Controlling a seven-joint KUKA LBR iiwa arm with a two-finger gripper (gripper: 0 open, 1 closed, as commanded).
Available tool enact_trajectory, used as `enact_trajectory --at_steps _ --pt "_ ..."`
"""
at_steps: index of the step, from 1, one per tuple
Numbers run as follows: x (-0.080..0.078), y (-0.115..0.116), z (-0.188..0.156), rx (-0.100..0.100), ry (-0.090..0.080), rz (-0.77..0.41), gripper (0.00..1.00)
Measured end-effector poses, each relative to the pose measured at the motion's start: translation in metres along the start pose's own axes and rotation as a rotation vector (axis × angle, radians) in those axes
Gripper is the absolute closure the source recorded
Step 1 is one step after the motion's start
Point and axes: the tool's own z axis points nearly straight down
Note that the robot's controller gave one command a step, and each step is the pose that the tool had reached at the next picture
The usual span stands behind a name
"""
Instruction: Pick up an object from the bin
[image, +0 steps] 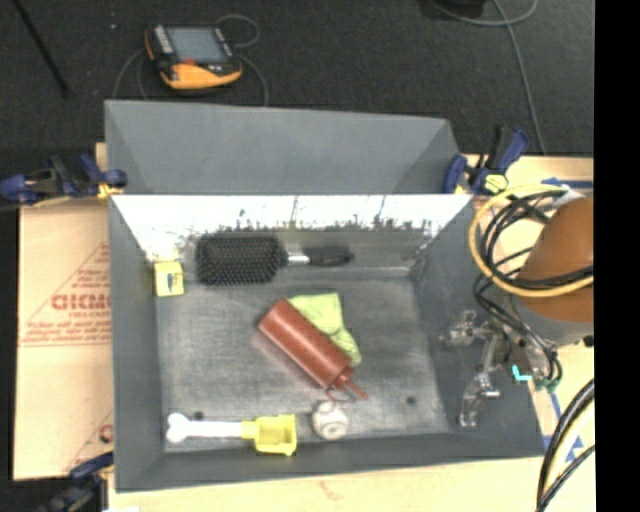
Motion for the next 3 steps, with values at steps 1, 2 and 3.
enact_trajectory --at_steps 1,2,3 --pt "-0.002 0.001 -0.003 0.002 -0.007 -0.004 0.0" --pt "-0.014 0.058 0.07 0.0 -0.012 0.072 0.0" --pt "-0.028 0.079 0.079 0.0 -0.002 0.046 0.0"
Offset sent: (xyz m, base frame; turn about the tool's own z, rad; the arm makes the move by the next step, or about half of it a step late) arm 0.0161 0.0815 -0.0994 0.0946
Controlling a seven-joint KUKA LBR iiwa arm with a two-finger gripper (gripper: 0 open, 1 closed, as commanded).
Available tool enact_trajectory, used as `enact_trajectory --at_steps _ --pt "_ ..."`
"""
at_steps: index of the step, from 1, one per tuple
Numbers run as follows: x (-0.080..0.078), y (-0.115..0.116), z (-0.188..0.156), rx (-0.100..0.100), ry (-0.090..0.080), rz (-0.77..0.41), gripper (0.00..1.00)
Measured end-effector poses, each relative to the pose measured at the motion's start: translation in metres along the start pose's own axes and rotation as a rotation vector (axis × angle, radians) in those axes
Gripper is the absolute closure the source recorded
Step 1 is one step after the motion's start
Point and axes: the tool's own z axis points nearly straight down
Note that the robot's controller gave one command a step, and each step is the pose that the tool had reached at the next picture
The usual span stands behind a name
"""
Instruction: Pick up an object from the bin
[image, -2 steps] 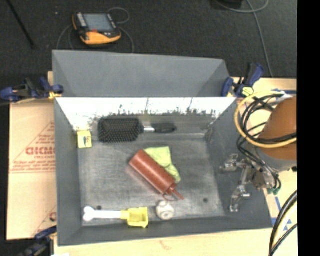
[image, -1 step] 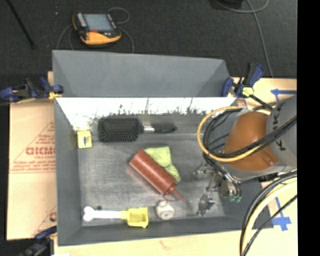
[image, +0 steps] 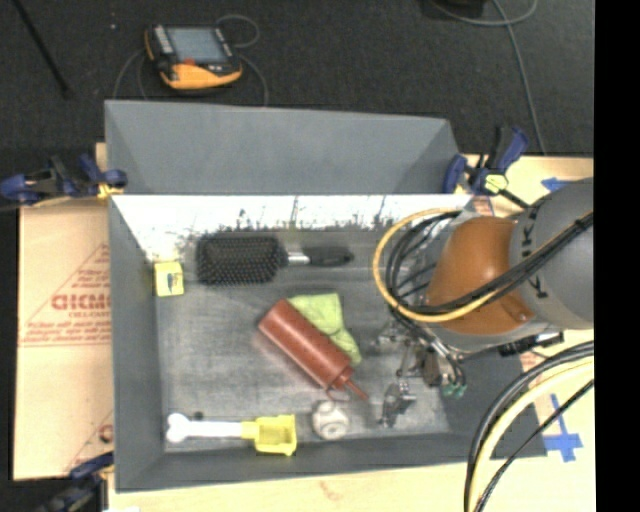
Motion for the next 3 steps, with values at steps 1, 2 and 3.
enact_trajectory --at_steps 1,2,3 --pt "-0.015 0.046 -0.009 -0.001 -0.005 0.227 0.0" --pt "-0.05 0.07 0.004 0.0 0.004 0.039 0.0" --pt "-0.04 0.077 0.01 0.001 -0.008 0.339 1.0"
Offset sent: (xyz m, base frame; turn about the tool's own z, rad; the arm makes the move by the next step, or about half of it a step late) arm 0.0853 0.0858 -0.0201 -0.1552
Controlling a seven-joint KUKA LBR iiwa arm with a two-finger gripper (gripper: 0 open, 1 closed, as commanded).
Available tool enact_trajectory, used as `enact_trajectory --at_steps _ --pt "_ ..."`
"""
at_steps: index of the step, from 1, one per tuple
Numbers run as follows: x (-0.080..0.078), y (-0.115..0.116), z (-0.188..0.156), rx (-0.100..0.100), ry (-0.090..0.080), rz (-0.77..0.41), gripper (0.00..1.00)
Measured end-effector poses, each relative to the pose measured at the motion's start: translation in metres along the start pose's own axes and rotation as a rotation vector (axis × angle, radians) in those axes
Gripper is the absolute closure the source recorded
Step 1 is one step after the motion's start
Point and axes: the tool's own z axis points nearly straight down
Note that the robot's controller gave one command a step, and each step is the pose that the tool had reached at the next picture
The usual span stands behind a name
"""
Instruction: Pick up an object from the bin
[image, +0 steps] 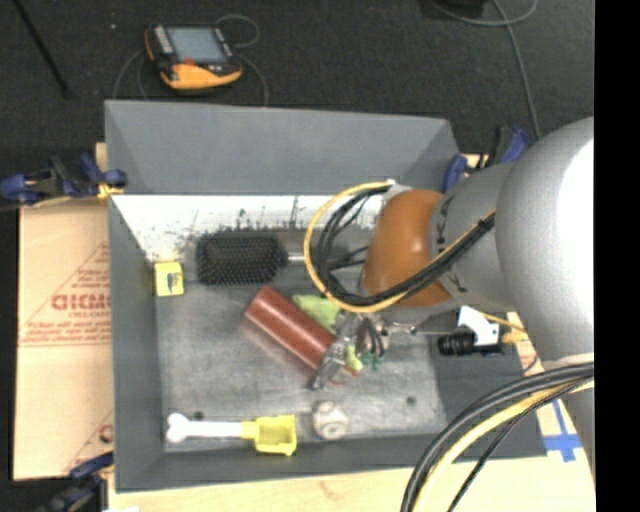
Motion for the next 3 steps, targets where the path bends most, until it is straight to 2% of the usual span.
enact_trajectory --at_steps 1,3 --pt "0.0019 -0.0002 0.0003 -0.001 -0.005 0.006 1.0" --pt "0.0024 -0.001 -0.008 0.001 0.001 0.003 1.0"
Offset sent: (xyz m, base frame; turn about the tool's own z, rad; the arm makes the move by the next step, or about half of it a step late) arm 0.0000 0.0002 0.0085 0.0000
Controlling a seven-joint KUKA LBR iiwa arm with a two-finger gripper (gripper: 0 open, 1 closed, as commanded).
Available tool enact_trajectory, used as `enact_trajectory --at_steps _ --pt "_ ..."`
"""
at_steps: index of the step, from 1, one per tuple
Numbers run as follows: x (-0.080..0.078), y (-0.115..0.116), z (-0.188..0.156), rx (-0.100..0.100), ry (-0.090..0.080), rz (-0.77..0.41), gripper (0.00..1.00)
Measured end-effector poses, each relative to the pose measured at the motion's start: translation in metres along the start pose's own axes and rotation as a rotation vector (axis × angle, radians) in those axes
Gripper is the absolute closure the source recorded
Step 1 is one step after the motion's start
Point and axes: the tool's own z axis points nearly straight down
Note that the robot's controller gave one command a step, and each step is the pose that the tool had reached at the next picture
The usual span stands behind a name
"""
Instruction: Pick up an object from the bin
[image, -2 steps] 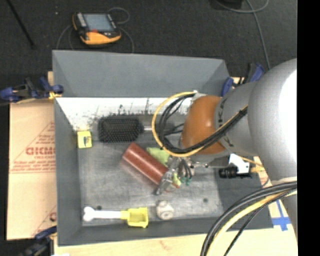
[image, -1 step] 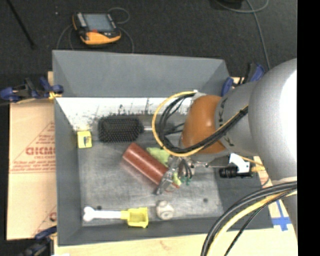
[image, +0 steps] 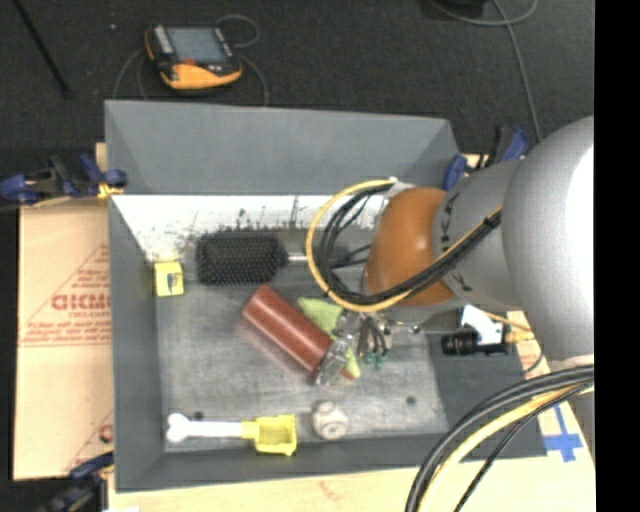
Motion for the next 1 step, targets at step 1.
enact_trajectory --at_steps 1 --pt "0.0018 0.0001 -0.0184 0.0 0.006 -0.001 1.0"
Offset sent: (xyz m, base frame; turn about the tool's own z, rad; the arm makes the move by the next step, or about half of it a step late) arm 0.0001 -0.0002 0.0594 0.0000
